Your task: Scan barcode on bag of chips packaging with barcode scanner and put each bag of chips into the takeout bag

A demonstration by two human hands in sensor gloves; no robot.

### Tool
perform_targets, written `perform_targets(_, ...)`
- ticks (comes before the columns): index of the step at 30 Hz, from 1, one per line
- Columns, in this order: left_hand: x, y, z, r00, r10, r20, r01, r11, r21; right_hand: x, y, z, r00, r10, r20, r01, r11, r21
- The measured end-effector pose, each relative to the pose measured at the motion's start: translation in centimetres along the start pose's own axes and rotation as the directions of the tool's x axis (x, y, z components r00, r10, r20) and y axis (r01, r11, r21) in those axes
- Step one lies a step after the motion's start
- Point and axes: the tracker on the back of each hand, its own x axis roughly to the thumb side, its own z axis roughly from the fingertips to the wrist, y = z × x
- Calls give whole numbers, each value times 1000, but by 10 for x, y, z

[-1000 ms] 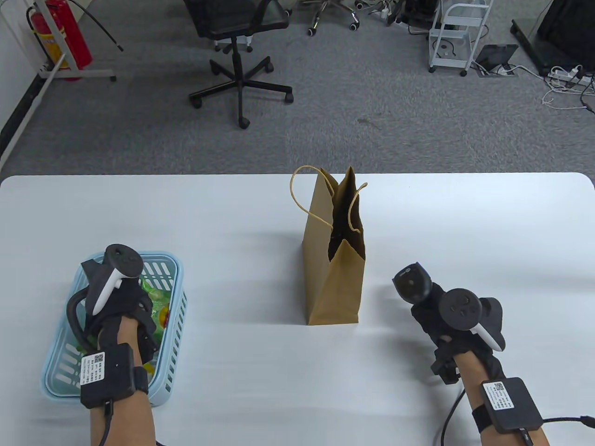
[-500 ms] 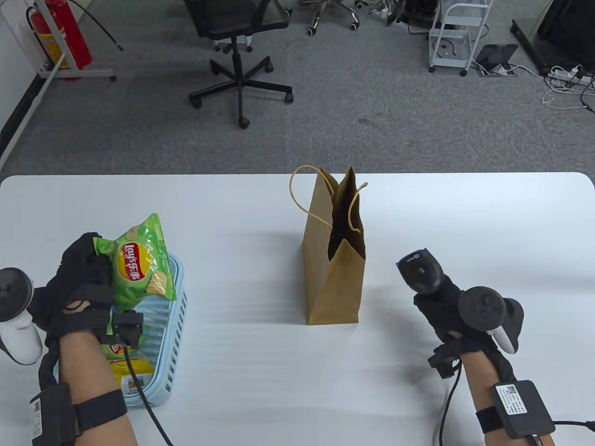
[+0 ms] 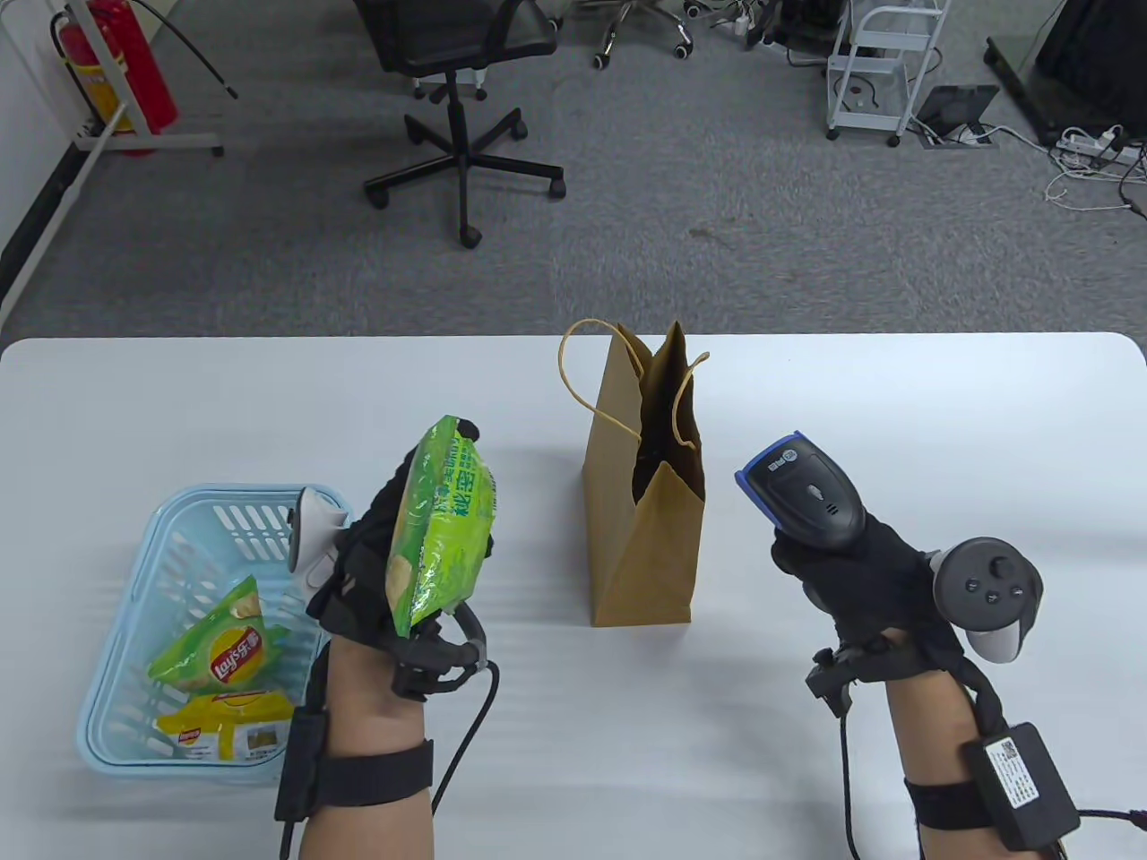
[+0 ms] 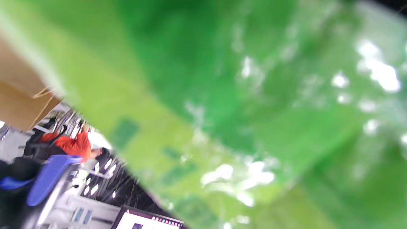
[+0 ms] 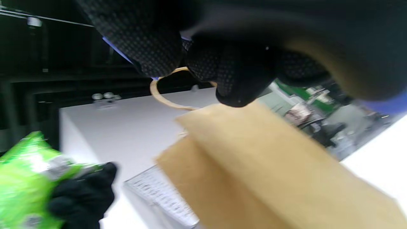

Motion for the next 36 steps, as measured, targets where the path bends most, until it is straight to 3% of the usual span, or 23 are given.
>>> perform_targets(6, -33, 8, -10, 997, 62, -46, -65, 995, -72, 31, 45, -15, 988, -33, 151, 7, 985, 171)
perform_targets(12, -55, 18, -13, 995, 21, -98, -29, 996, -86, 34, 70, -17, 966, -82, 245, -4, 944, 331)
perform_targets(28, -74, 16, -16, 987, -47, -153, 31, 994, -104, 22, 65, -16, 969, -39, 243, -46, 941, 335)
perform_targets(36, -75, 24, -15, 986, -61, -158, 52, 997, -60, 21, 64, -16, 973, -38, 226, -39, 945, 326)
